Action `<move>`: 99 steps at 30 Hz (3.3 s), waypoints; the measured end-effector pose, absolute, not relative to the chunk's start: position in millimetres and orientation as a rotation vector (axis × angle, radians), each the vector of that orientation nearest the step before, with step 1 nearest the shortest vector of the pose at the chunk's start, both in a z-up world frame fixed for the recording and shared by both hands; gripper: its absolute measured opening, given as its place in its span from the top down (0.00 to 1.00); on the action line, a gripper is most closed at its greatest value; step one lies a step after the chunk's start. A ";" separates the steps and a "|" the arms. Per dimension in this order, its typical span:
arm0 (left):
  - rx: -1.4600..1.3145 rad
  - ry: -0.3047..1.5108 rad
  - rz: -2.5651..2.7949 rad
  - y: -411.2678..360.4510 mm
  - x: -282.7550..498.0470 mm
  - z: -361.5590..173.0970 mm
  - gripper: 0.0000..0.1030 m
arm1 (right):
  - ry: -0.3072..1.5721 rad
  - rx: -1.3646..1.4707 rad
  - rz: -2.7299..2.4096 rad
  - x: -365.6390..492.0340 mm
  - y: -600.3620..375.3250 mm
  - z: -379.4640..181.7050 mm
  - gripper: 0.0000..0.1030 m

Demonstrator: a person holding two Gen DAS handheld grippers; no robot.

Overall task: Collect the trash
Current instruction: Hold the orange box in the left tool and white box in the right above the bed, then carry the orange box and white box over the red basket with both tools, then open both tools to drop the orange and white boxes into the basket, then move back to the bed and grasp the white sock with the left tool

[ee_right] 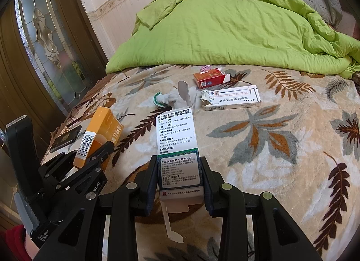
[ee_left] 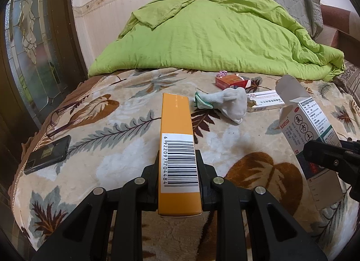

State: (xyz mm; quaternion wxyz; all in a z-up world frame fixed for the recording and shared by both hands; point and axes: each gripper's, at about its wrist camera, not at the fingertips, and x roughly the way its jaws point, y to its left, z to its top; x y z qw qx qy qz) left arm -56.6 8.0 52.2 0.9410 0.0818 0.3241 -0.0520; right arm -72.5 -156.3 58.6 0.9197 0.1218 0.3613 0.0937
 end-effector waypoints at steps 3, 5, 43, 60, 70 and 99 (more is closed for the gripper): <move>0.169 0.663 -0.105 8.2 -56.6 51.8 0.78 | 0.742 0.251 0.192 -72.7 -156.5 58.5 0.63; 0.172 0.662 -0.102 8.2 -56.4 52.0 0.78 | 0.742 0.252 0.192 -72.7 -156.6 58.3 0.63; 0.123 0.680 -0.558 -38.9 -114.2 76.4 0.78 | 0.683 0.538 0.142 -148.1 -229.0 75.7 0.63; 0.231 0.796 -1.267 -248.8 -256.5 132.9 0.78 | 0.533 0.739 -0.415 -416.5 -408.3 99.3 0.64; 0.329 0.911 -1.431 -344.0 -320.0 105.6 0.53 | 0.567 0.837 -0.617 -490.4 -458.0 68.7 0.57; 0.007 0.870 -0.700 -70.6 -101.3 96.7 0.37 | 0.700 0.627 -0.041 -227.1 -310.1 83.5 0.44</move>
